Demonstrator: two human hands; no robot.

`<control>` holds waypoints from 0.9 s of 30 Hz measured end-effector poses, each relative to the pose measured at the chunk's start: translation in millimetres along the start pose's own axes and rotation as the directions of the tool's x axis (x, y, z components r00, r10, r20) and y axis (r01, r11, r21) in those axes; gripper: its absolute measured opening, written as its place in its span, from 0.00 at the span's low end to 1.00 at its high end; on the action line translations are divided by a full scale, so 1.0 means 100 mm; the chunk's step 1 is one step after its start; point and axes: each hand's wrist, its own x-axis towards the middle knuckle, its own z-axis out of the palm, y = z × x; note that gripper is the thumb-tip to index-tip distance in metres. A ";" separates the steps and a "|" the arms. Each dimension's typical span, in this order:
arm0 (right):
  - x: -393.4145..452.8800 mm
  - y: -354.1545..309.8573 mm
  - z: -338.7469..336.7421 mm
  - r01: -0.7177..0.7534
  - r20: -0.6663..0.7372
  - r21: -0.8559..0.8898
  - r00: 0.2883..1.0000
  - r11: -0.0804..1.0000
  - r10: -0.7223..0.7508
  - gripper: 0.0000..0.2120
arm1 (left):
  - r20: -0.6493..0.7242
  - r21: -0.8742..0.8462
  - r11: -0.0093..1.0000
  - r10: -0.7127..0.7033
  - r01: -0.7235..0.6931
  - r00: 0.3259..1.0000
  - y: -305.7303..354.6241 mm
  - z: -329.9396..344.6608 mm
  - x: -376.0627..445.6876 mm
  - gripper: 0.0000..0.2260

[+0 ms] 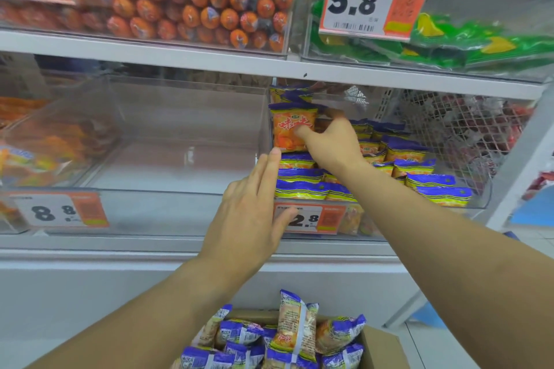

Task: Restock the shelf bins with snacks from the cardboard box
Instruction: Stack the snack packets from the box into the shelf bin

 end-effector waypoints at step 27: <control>-2.85 1.17 0.70 -0.153 0.804 -0.282 0.501 0.947 0.321 0.06 | 0.597 0.226 0.855 -0.500 0.467 0.627 -0.53 -0.04 -2.57 0.18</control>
